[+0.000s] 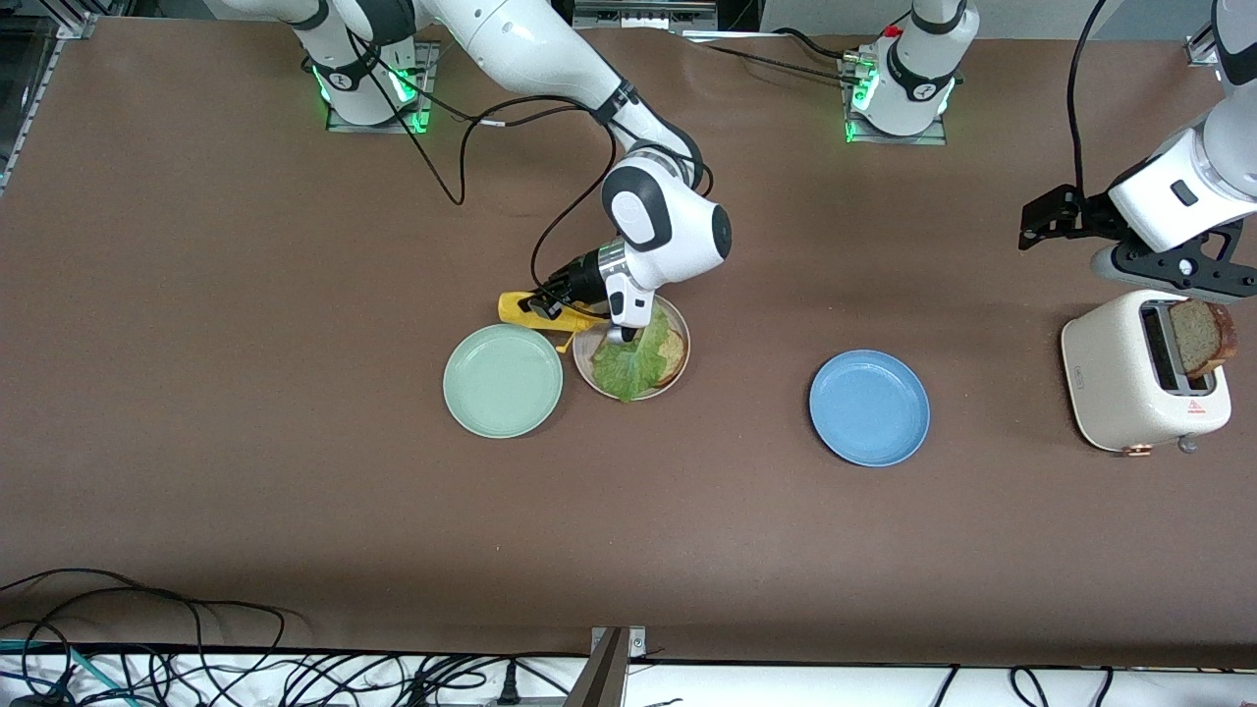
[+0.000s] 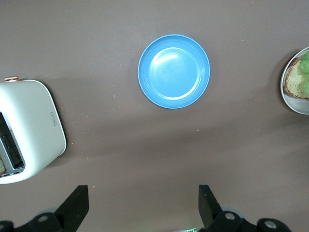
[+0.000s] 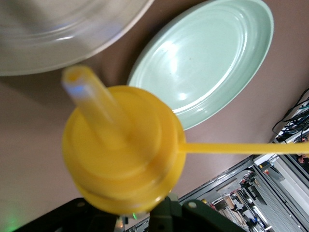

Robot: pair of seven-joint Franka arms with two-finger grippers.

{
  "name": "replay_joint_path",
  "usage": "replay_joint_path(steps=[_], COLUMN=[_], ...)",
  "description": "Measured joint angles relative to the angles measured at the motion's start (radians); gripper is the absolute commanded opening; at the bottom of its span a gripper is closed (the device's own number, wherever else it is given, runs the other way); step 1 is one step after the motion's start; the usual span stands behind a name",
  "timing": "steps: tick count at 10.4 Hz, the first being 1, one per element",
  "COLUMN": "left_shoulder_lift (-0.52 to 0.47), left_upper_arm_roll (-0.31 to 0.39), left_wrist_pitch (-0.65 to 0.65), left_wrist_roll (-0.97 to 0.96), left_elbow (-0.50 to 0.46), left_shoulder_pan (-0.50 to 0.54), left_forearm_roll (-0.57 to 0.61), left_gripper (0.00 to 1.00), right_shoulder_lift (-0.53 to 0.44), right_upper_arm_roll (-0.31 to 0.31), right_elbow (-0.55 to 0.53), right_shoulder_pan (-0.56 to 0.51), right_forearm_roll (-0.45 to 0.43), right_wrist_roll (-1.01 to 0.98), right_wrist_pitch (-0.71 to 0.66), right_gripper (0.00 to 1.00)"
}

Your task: Make sandwich on beige plate with both arms

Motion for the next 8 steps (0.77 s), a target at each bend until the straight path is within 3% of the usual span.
replay_joint_path(steps=[3,5,8], left_shoulder_lift=[0.0,0.0,0.0], left_upper_arm_roll=[0.001,0.002,0.003], left_wrist_pitch=[0.0,-0.002,-0.003], left_wrist_roll=[0.0,0.0,0.0], left_elbow=[0.001,0.003,0.01], left_shoulder_pan=[0.0,0.001,0.002], left_forearm_roll=[0.0,0.0,0.0], left_gripper=[1.0,1.0,1.0], right_shoulder_lift=[-0.071,-0.166,-0.346], right_upper_arm_roll=[0.002,0.064,0.09], right_elbow=[0.034,0.013,-0.167], right_shoulder_pan=[-0.076,-0.189,-0.324], right_forearm_roll=[0.075,0.098,0.196], right_wrist_roll=[-0.01,-0.026,-0.081], right_wrist_pitch=[0.001,0.021,0.172], right_gripper=[0.07,0.07,0.07])
